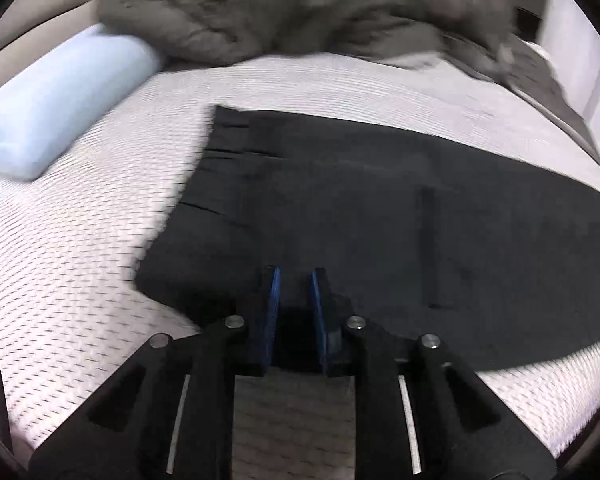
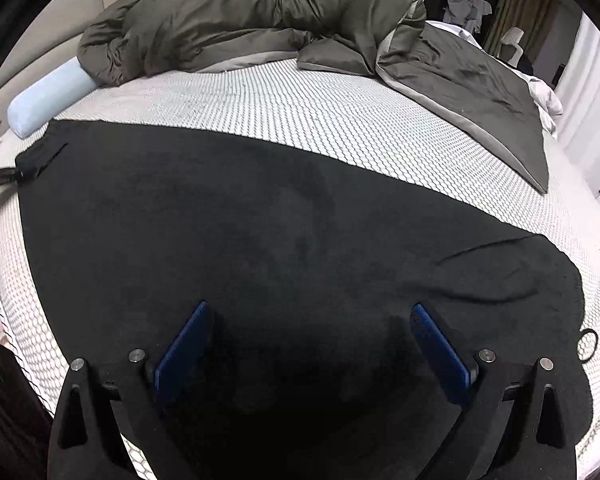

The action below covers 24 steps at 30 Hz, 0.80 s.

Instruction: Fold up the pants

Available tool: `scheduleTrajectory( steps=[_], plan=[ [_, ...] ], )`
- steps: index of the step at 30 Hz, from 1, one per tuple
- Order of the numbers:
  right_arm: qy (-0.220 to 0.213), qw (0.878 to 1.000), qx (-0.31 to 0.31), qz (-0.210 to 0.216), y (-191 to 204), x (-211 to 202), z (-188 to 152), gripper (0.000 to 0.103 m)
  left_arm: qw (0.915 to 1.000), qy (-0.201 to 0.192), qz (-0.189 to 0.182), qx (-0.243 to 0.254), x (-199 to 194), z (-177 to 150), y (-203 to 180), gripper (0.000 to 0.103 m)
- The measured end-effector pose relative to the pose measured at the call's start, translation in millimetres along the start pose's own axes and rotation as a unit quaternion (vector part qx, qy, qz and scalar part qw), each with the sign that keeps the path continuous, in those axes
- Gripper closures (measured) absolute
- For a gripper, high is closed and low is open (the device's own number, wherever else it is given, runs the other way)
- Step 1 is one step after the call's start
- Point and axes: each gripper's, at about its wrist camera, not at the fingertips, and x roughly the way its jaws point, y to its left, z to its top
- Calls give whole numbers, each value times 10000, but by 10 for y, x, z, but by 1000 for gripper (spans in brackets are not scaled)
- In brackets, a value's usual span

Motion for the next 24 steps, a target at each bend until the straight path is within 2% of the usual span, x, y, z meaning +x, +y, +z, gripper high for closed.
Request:
scheduleTrajectory(
  steps=[2,4,6,9,10,11,12,13,14,17,19,21,24],
  plan=[
    [46,10000,23,-43,-54,-1,-55,2,9998,62,-94,-189,-2,18,108,94],
    [89,9998,81,-134,-132,-2,-116,2,9998,66,33,-162,-91,-16,65,94],
    [128,9996,183,-163,-211,-15,-180,2,9999,134,12,-63,-179,-61,-67,93],
    [46,9994,282,-181,-290,-94,-259,2,9995,61,-282,119,-415,-137,-505,91],
    [-15,9991,414,-118,-325,-133,-285,2,9988,-39,-439,189,-497,-143,-697,84],
    [-37,9988,488,-89,-336,-153,-300,2,9976,-146,-625,278,-568,-158,-890,70],
    [-97,9983,573,-46,-338,-185,-319,2,9961,-225,-778,353,-614,-177,-1062,61],
    [-142,9982,587,12,-315,-208,-327,2,9941,-323,-937,433,-669,-210,-1317,41],
    [-166,9984,537,80,-282,-220,-327,2,9920,-401,-1059,556,-709,-252,-1556,28],
    [-232,9994,211,157,-139,-242,-320,2,9844,-379,-1265,1162,-750,-395,-2291,26],
    [-216,9993,96,280,-53,-220,-317,2,9764,-371,-1478,1529,-724,-464,-2761,25],
    [-187,9994,-7,275,28,-173,-308,2,9654,-125,-1759,1922,-634,-588,-3215,25],
    [-136,9997,-124,185,155,-70,-280,2,9563,46,-1877,2242,-575,-813,-3661,25]
  ],
)
